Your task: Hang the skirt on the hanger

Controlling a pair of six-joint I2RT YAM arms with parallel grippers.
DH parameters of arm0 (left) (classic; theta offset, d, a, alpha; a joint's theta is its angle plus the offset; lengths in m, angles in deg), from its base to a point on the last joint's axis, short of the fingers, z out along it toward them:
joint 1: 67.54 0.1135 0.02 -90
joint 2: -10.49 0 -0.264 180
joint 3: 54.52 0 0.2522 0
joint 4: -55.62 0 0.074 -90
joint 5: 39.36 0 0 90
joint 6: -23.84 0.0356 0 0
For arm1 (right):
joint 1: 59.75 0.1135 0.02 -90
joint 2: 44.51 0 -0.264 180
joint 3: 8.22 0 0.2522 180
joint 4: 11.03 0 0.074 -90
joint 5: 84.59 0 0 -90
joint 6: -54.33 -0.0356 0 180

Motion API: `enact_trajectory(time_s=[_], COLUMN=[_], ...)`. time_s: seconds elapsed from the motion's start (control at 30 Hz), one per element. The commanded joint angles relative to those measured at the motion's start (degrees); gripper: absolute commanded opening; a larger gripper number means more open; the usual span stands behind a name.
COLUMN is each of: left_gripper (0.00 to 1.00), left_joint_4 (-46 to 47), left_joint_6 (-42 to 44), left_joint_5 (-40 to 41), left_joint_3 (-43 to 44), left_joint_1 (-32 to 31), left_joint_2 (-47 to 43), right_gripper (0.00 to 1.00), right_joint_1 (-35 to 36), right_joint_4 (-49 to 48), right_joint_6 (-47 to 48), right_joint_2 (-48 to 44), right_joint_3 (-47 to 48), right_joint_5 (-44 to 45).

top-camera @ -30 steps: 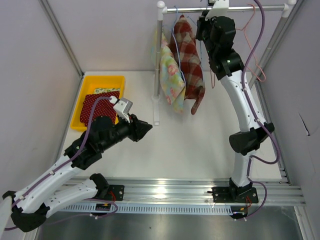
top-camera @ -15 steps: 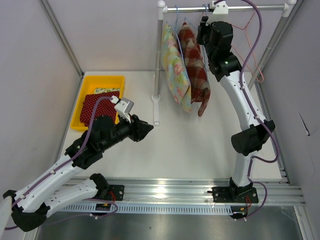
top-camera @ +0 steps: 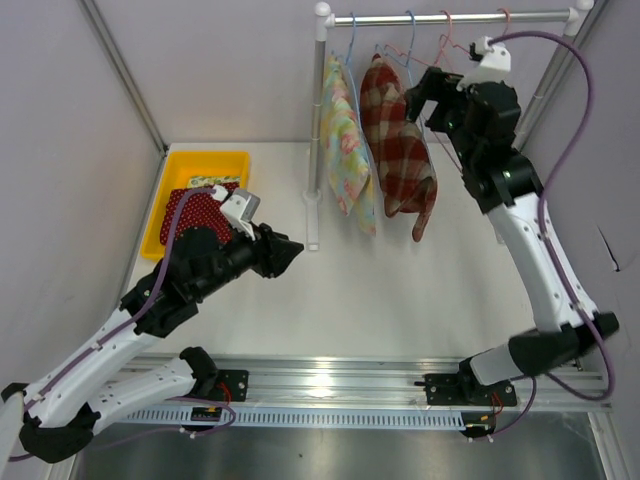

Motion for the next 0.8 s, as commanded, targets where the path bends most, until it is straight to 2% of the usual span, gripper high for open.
enact_trajectory(time_s=[0.0, 0.17, 0.23, 0.3, 0.37, 0.57, 0.77], left_gripper=[0.51, 0.54, 0.54, 0.55, 0.55, 0.59, 0.59], left_joint_4=[-1.8, -3.6, -4.0, -4.3, -4.5, -7.0, -9.4], left_joint_6=[1.6, 1.0, 0.3, -0.2, -0.3, 0.0, 0.6], left_joint_5=[3.2, 5.3, 6.4, 7.3, 8.4, 11.4, 12.6], left_joint_3=[2.5, 3.4, 3.2, 2.8, 2.3, 0.2, -1.2], left_joint_1=[0.3, 0.4, 0.3, 0.3, 0.3, 0.3, 0.3], left_joint_2=[-1.0, -1.6, -1.9, -2.0, -2.4, -4.0, -6.2], right_gripper=[0.99, 0.99, 1.0, 1.0, 0.99, 0.99, 0.99], right_joint_1=[-0.3, -0.2, -0.2, -0.1, 0.0, 0.0, 0.0], right_joint_4=[4.0, 9.1, 11.1, 13.6, 16.9, 17.8, 17.9], right_joint_6=[-5.6, -11.4, -13.6, -14.6, -15.7, -15.5, -14.1], right_joint_2=[-11.7, -27.5, -34.1, -38.1, -40.1, -47.4, -47.8], right_joint_3=[-9.4, -26.3, -33.4, -36.5, -40.1, -48.6, -50.0], right_joint_5=[-1.9, -2.0, -5.0, -6.0, -6.4, -9.0, -9.3])
